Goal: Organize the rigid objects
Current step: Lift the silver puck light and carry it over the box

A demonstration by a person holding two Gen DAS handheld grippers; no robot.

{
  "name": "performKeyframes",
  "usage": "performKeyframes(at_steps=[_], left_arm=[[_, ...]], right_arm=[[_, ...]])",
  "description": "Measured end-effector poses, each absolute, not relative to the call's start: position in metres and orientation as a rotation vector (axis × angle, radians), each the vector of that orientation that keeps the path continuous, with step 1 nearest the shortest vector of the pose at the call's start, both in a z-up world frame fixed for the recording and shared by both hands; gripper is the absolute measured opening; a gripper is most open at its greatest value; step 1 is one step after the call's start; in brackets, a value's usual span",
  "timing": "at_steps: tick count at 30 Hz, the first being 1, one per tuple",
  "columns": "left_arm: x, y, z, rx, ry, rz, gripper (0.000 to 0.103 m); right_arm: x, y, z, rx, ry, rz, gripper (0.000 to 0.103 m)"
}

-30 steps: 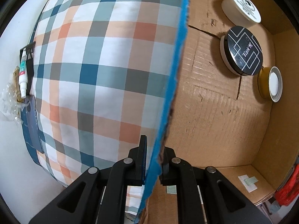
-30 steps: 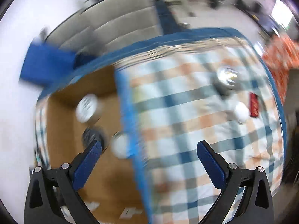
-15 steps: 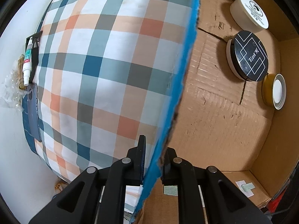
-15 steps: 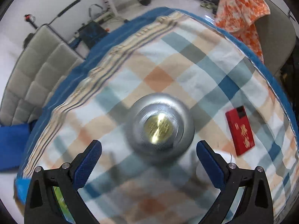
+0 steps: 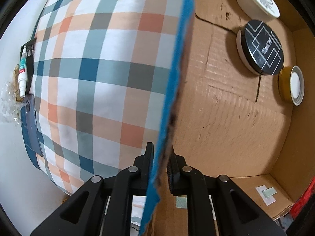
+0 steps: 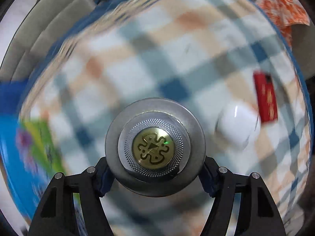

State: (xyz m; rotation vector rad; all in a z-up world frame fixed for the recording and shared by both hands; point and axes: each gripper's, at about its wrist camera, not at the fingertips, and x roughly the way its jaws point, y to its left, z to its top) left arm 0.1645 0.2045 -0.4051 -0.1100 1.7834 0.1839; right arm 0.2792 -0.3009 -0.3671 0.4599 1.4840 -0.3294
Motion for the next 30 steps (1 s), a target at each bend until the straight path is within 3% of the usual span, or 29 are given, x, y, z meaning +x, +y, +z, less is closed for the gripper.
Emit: performKeyframes(at_steps=[11,15,26,28,30], left_arm=[[0.166,0.199,-0.411,-0.085,1.787,0.15,0.01],[0.168,0.197,-0.411,-0.088,1.79,0.147,0.01],[0.17,0.199,-0.411,-0.084,1.793,0.123,0.01],[0.17,0.198,-0.412,-0.081,1.795,0.119,0.01],[0.17,0.197,-0.412,-0.074,1.795,0.116,0.01]], right_arm=[[0.227,-0.263,-0.382,0.436,1.637,-0.228,0.075],[0.24,-0.274,-0.378,0.419,1.616,-0.242,0.083],[0.247,-0.263,-0.385,0.394,1.699,-0.222,0.082],[0.245,-0.26,-0.39,0.369,1.712,-0.24,0.075],[0.247,-0.261,-0.393,0.367,1.71,-0.247,0.074]])
